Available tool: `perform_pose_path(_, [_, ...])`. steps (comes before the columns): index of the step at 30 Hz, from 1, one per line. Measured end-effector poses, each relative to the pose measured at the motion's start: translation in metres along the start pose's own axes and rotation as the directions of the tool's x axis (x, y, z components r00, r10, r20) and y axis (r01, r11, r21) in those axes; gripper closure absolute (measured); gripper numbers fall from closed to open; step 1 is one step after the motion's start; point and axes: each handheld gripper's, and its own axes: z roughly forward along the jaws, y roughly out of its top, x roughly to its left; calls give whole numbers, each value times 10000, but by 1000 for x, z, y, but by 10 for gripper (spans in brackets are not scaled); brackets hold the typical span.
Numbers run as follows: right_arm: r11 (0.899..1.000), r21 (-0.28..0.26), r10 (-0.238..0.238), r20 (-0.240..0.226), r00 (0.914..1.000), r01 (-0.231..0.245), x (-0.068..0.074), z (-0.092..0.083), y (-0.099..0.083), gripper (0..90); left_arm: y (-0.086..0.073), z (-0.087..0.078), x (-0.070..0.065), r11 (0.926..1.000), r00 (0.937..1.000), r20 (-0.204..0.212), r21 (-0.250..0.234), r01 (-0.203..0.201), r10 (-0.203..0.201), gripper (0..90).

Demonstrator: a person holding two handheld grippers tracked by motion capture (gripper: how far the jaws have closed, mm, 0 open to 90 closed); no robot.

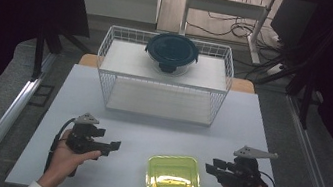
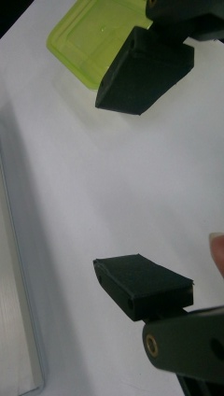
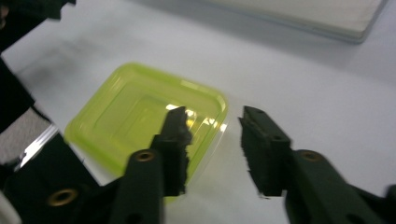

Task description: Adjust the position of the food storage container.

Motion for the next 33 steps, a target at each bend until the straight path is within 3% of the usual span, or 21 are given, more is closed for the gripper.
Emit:
perform_pose_path(1, [9992,271,-301,41,9995,300,5,-1,-6,735,0,0,0,10000,10000,3,16,5,-5,199])
perform_pose_path(4, [9967,558,-597,-37,9982,598,11,1,-12,815,-2,3,1,9999,10000,-11,118,75,-75,200])
perform_pose_path(5, [9917,901,-897,-296,9955,920,18,3,-16,866,-2,3,1,9998,10000,-18,167,78,-77,199])
perform_pose_path(7, [9881,1050,-1086,-389,9933,1122,21,4,-17,880,-3,5,1,9997,9999,-7,209,114,-114,200])
perform_pose_path(10, [9749,1468,-1604,-585,9853,1674,33,11,-22,887,-2,4,2,9980,9959,664,234,595,-609,196])
perform_pose_path(12, [9639,1738,-1904,-806,9784,2019,40,18,-24,888,-1,4,-2,9993,9991,305,223,297,-304,196])
perform_pose_path(14, [9535,2055,-2002,-1156,9729,2206,46,26,-27,888,-1,3,-3,9995,9991,354,216,235,-243,196])
perform_pose_path(15, [9400,2401,-2125,-1432,9666,2422,52,36,-30,888,-2,4,-3,9996,9993,290,213,211,-217,196])
perform_pose_path(16, [9400,2401,-2125,-1432,9666,2422,52,36,-30,888,-2,4,-3,9996,9993,290,213,211,-217,196])
perform_pose_path(19, [9198,2780,-2346,-1765,9559,2770,61,53,-34,889,-2,4,-3,9993,9991,283,235,300,-306,196])
perform_pose_path(20, [9198,2780,-2346,-1765,9559,2770,61,53,-34,889,-3,4,-3,9993,9992,274,233,298,-305,196])
perform_pose_path(21, [9128,2947,-2420,-1671,9558,2827,64,58,-34,889,-3,4,-3,9993,9991,278,228,302,-308,196])
perform_pose_path(23, [9132,2924,-2405,-1760,9546,2840,66,60,-34,889,-3,4,-2,9993,9991,287,223,307,-313,196])
perform_pose_path(25, [9056,2979,-2587,-1765,9497,3020,70,63,-34,889,-3,3,-2,9993,9991,270,229,311,-317,196])
perform_pose_path(30, [9011,3023,-2752,-1551,9488,3108,72,69,-34,890,-4,4,1,9988,9988,259,259,409,-416,196])
perform_pose_path(32, [9052,3011,-2699,-1377,9530,2999,72,73,-33,890,-4,4,2,9988,9988,263,292,398,-405,197])
perform_pose_path(33, [9131,2885,-2657,-1149,9572,2881,72,76,-32,890,-4,5,2,9987,9988,260,304,400,-408,196])
